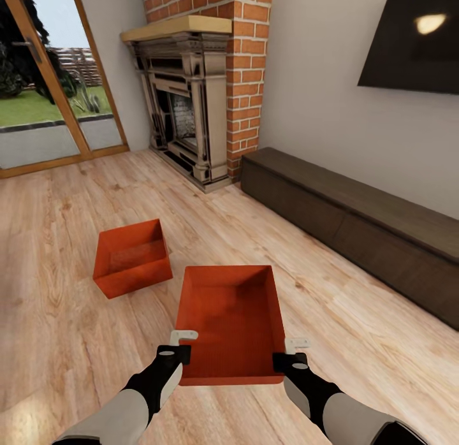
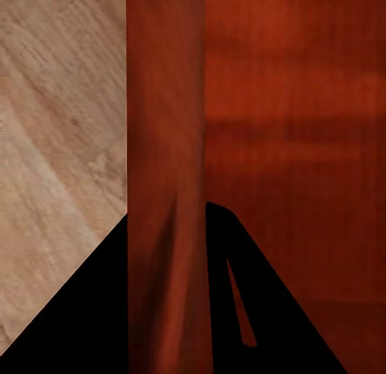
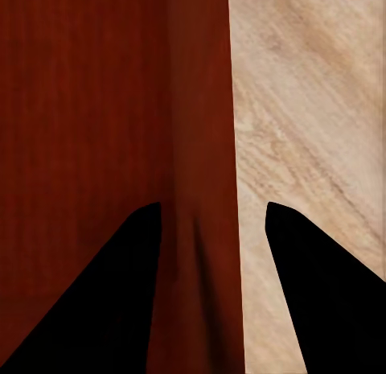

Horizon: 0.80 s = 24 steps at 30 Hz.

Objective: Move the two storage containers from the living room to the garage. In the garage, place one container on the floor and stack the other container on top of it (either order is fine).

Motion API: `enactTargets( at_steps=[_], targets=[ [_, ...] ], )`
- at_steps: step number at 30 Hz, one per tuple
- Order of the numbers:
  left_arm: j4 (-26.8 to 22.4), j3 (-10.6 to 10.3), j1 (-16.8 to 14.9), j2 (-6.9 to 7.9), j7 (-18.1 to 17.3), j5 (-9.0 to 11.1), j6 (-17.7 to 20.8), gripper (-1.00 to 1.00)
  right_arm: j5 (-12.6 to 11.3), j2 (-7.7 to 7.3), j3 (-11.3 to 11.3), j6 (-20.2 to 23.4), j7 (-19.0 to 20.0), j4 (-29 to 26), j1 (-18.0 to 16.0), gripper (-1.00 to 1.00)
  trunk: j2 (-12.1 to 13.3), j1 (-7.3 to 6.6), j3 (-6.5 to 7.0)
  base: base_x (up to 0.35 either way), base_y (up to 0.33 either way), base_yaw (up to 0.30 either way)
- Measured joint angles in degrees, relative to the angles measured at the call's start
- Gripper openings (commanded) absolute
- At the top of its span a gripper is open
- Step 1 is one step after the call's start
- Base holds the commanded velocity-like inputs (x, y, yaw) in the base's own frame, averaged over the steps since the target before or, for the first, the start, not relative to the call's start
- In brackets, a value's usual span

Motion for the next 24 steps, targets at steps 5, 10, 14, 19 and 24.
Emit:
enactTargets(
  at_steps=[5,10,14,19,24],
  targets=[
    [0.00,-0.01,-0.02,-0.01,0.01,0.00,0.00,-1.00,-0.01,-0.01,0.00,0.00,0.00,-0.03,0.00,-1.00,2.01,-1.10,0.90,0.000,0.000,0.000],
    [0.00,-0.02,-0.01,0.01,0.00,0.01,0.01,-1.00,0.01,0.01,-0.01,0.00,-0.02,0.01,0.00,-1.00,4.01,-2.20,1.80,0.000,0.000,0.000],
    [-0.01,0.03,0.01,0.05,-0.12,-0.05,0.01,-1.00,0.02,0.06,-0.01,0.00,-0.08,0.03,0.00,-1.00,5.62,-3.08,2.51,0.000,0.000,0.000],
    [-0.01,0.04,0.02,0.02,-0.09,-0.06,0.01,-1.00,0.02,0.03,-0.02,-0.02,-0.03,0.05,0.00,-1.00,7.62,-4.17,3.41,0.000,0.000,0.000],
    [-0.01,0.04,0.02,0.01,-0.07,-0.06,0.01,-1.00,0.02,0.01,-0.01,-0.01,-0.01,0.03,0.00,-1.00,9.63,-5.27,4.31,0.000,0.000,0.000]
  ],
)
